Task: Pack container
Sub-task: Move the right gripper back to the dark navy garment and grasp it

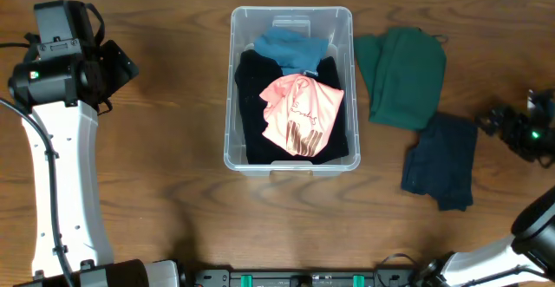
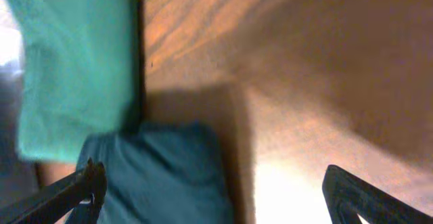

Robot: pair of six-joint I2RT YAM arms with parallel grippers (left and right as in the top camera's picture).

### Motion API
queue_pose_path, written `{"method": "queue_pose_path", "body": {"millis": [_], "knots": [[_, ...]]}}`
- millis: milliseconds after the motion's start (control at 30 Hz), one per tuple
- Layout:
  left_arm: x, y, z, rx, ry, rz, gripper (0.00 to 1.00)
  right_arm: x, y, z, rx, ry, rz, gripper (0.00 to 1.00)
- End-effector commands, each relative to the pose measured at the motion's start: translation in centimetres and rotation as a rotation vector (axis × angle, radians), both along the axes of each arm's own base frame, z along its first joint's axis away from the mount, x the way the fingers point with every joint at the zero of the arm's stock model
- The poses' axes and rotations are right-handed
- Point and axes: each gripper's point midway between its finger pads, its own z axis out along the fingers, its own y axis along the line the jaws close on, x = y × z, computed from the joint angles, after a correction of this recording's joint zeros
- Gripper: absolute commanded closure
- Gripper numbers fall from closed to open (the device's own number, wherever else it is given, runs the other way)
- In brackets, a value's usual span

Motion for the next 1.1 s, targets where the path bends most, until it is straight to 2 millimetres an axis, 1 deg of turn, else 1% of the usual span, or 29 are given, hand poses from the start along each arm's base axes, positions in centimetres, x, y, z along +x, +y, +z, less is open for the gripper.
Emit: {"method": "queue_pose_path", "body": {"millis": [0, 67, 200, 300, 400, 600, 667, 733, 867, 967, 1033, 1067], "knots": [[-0.1, 0.3, 0.2, 0.015, 0.004, -0.006, 0.02, -0.5, 0.3, 1.0, 0.034, -0.131, 0.117, 0.01], [-0.1, 0.3, 0.2, 0.015, 0.004, -0.006, 0.02, -1.2, 0.3, 0.5, 0.054, -0.107, 0.114, 0.01], [-0.1, 0.3, 0.2, 0.016, 0.003, -0.006, 0.02, -3.3, 0.7, -1.6, 0.072, 0.032, 0.109, 0.01], [-0.1, 0.3, 0.2, 0.015, 0.004, -0.006, 0.02, -3.7, 1.5, -2.4, 0.116, 0.068, 0.114, 0.01], [-0.1, 0.3, 0.2, 0.016, 0.003, -0.006, 0.02, -4.3, 1.9, -3.3, 0.118, 0.12, 0.124, 0.01], [-0.1, 0.3, 0.2, 0.016, 0.003, -0.006, 0.02, -3.4, 3.5, -4.3, 0.118, 0.139, 0.183, 0.06], [-0.1, 0.3, 0.2, 0.016, 0.003, -0.006, 0.02, -3.1, 4.5, -5.2, 0.117, 0.161, 0.222, 0.08], [-0.1, 0.3, 0.2, 0.015, 0.003, -0.006, 0.02, -2.8, 5.5, -5.9, 0.119, 0.182, 0.255, 0.08], [-0.1, 0.3, 0.2, 0.015, 0.004, -0.006, 0.02, -2.8, 6.8, -7.0, 0.11, 0.232, 0.298, 0.1], [-0.1, 0.3, 0.2, 0.016, 0.003, -0.006, 0.02, -3.2, 6.2, -7.4, 0.085, 0.269, 0.277, 0.14], [-0.1, 0.3, 0.2, 0.016, 0.003, -0.006, 0.02, -3.4, 5.8, -7.3, 0.093, 0.268, 0.255, 0.23], [-0.1, 0.3, 0.2, 0.015, 0.004, -0.006, 0.02, -3.4, 5.6, -7.2, 0.108, 0.261, 0.237, 0.29]]}}
